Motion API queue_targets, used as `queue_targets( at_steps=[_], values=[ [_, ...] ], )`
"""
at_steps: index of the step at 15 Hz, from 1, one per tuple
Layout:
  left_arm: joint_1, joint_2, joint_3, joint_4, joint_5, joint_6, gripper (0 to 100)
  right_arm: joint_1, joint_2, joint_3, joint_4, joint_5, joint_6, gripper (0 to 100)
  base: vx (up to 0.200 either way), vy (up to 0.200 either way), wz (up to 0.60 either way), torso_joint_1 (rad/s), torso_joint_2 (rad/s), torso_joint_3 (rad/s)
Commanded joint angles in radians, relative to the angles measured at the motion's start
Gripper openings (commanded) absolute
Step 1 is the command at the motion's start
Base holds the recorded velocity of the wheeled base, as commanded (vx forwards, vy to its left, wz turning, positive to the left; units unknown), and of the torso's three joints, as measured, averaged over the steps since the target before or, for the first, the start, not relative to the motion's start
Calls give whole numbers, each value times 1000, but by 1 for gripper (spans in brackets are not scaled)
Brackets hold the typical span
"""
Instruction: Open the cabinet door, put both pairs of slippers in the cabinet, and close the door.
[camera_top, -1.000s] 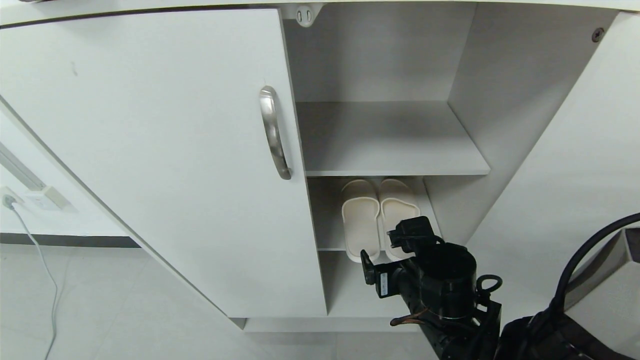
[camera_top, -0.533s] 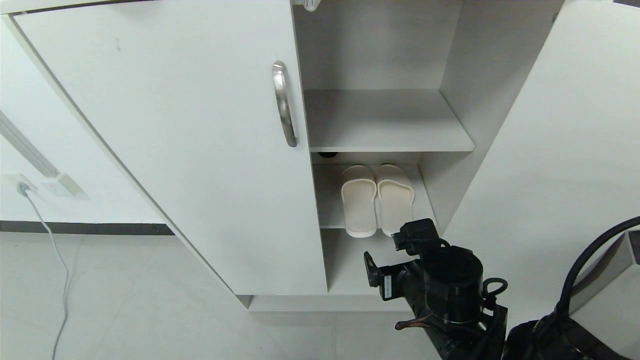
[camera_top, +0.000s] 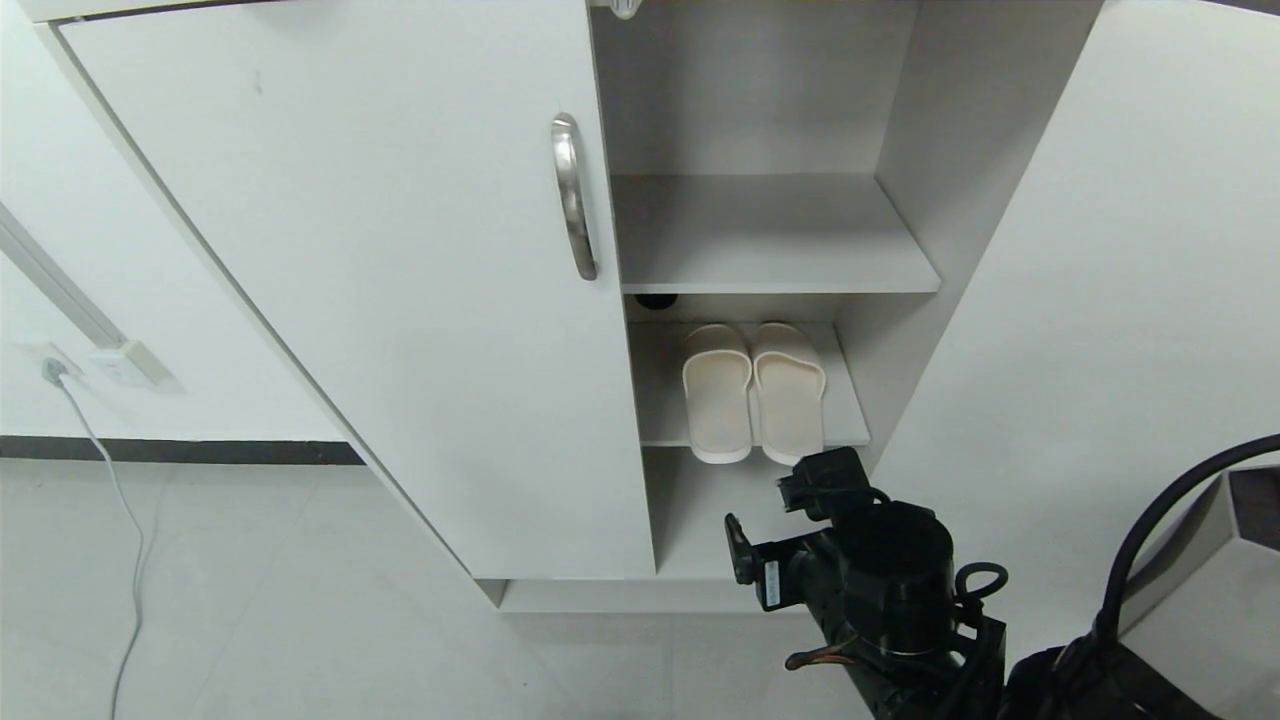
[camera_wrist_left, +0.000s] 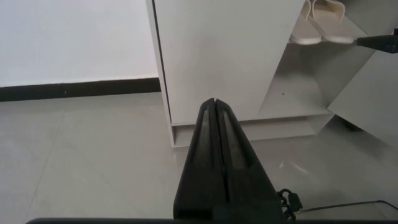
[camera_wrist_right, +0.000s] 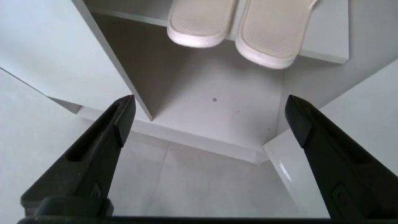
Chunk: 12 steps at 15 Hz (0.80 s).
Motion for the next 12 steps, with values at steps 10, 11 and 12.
queue_targets(
  at_steps=[10, 11, 12],
  values=[
    [0, 1, 0, 0, 0, 2, 0, 2, 29, 6, -24, 1, 0, 100, 0, 0, 0, 1, 1, 51],
    [-1, 1, 0, 0, -2, 2, 0, 1, 29, 5, -24, 1, 0, 100, 0, 0, 0, -2, 12, 188],
    [0, 1, 0, 0, -2, 2, 0, 1, 29, 5, -24, 1, 0, 100, 0, 0, 0, 2, 17, 193]
  ],
)
